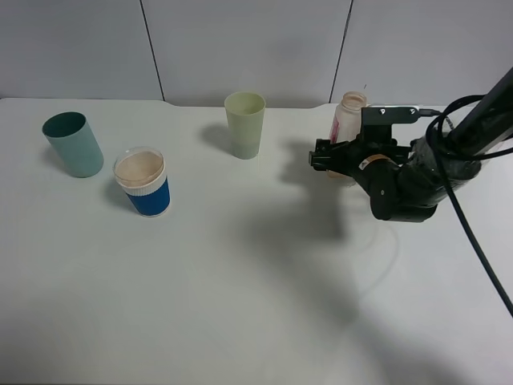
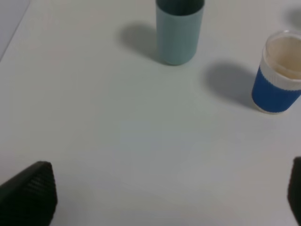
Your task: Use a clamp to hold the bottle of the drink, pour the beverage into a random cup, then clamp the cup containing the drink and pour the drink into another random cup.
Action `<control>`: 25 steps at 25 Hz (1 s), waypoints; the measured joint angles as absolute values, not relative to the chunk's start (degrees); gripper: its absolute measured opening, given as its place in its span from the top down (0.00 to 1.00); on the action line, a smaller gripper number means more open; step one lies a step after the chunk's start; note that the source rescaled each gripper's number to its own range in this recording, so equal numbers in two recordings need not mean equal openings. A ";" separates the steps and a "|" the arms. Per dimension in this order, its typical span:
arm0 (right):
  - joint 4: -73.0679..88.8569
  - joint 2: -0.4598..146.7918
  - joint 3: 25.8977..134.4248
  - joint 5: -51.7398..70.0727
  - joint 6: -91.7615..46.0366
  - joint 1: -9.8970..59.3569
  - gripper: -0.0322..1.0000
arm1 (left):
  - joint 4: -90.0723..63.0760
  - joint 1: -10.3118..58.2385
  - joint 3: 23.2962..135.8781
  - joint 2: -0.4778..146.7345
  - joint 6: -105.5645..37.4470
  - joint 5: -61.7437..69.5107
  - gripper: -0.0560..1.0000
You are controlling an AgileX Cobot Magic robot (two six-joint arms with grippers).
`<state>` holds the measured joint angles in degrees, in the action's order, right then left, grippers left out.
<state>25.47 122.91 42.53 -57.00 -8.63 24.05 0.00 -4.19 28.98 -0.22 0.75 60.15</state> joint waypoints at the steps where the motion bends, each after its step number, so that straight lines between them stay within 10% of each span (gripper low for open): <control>1: 25.41 122.58 42.53 -56.87 -8.57 24.05 0.15 | 0.00 -4.19 28.98 -0.22 0.75 60.15 0.00; 25: 27.05 108.94 42.38 -47.30 -12.28 24.05 0.09 | 0.00 -4.19 28.98 -0.22 0.75 60.15 0.00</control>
<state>27.05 108.94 42.38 -47.30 -12.28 24.05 0.00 -4.19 28.98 -0.22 0.75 60.15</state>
